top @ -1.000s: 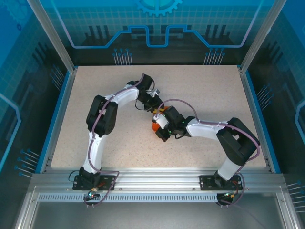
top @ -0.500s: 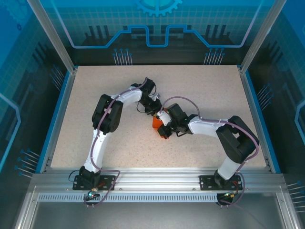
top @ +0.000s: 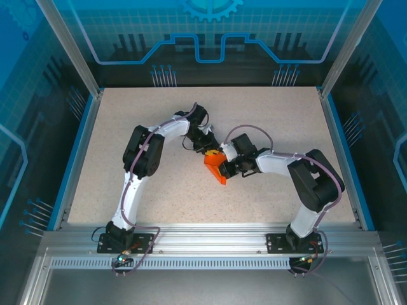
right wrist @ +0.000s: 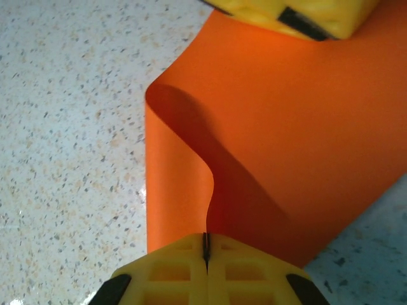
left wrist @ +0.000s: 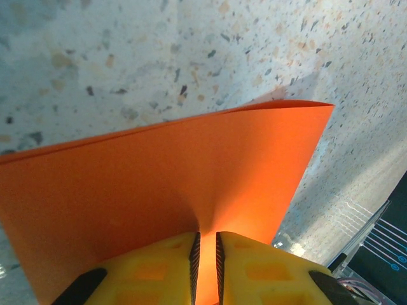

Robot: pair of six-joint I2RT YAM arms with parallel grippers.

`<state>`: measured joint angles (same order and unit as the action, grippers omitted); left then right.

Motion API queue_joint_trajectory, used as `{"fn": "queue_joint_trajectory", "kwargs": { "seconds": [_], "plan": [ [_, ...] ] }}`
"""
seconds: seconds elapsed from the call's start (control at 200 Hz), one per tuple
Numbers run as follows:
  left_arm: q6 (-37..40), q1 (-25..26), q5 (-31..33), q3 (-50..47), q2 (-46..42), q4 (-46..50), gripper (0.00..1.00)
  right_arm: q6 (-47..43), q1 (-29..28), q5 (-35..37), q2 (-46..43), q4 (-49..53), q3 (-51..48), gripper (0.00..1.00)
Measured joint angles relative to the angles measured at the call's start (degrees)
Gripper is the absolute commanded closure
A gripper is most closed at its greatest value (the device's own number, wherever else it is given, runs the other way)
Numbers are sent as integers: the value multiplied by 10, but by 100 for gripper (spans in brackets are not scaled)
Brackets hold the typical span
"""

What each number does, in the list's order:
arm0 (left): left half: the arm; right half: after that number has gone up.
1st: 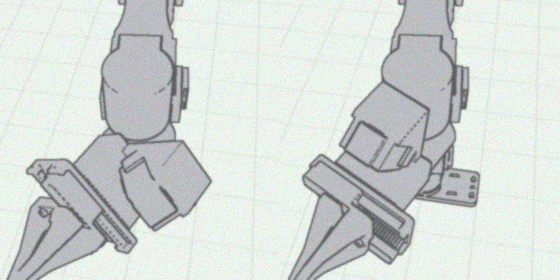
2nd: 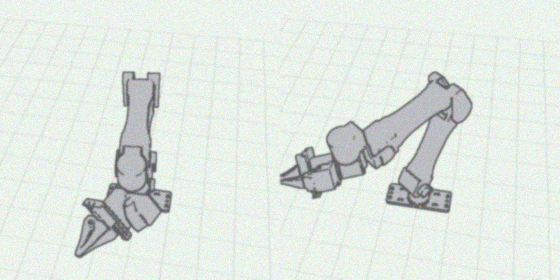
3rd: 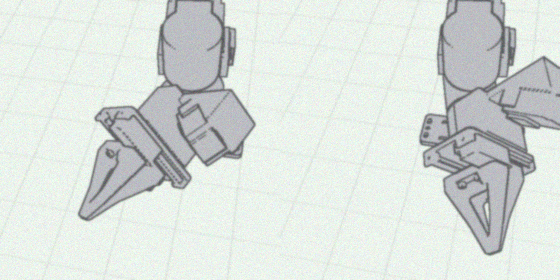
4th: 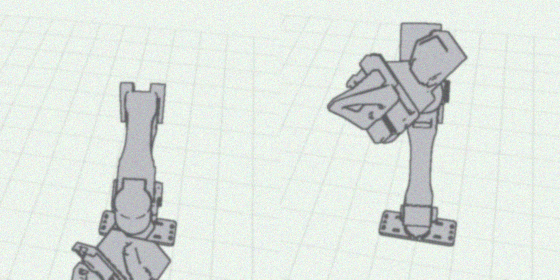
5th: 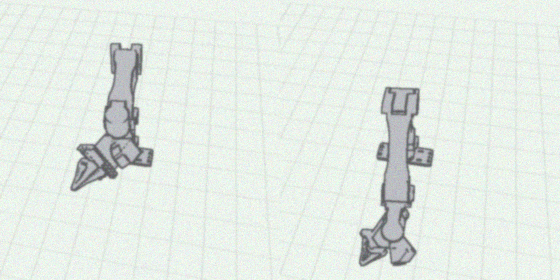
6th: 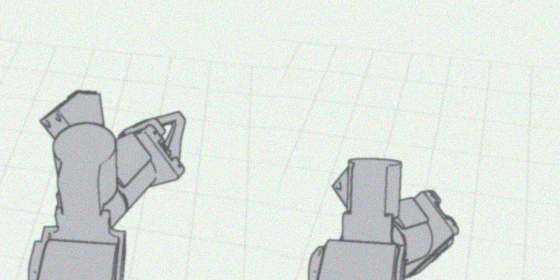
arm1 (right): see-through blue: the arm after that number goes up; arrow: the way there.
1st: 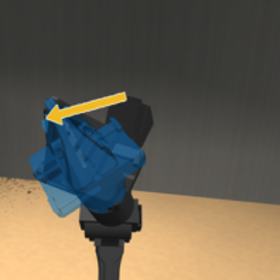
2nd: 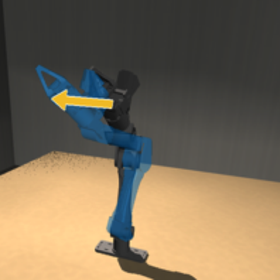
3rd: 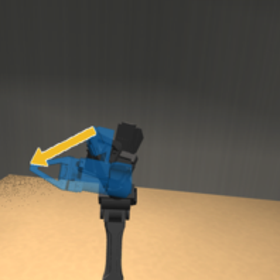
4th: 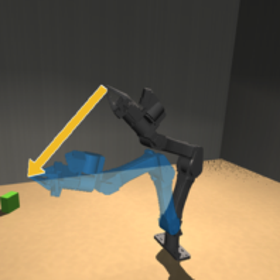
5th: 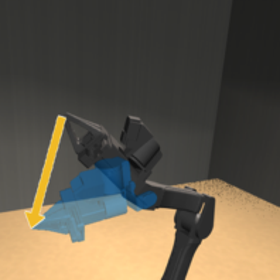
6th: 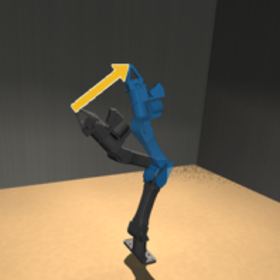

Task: Fold a paper plane with a square sheet of paper (fold left side to right side)
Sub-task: Third fold the triangle at the center of the table.

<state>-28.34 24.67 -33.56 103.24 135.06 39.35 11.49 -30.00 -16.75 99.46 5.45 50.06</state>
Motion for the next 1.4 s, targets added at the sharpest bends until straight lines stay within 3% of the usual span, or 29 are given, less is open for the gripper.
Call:
{"fn": "queue_joint_trajectory", "kwargs": {
  "seconds": [1.401],
  "plan": [
    [0, 2, 3, 0, 0, -2, 82, 27, 16, 27, 10, 0, 1, 100]
  ]
}}
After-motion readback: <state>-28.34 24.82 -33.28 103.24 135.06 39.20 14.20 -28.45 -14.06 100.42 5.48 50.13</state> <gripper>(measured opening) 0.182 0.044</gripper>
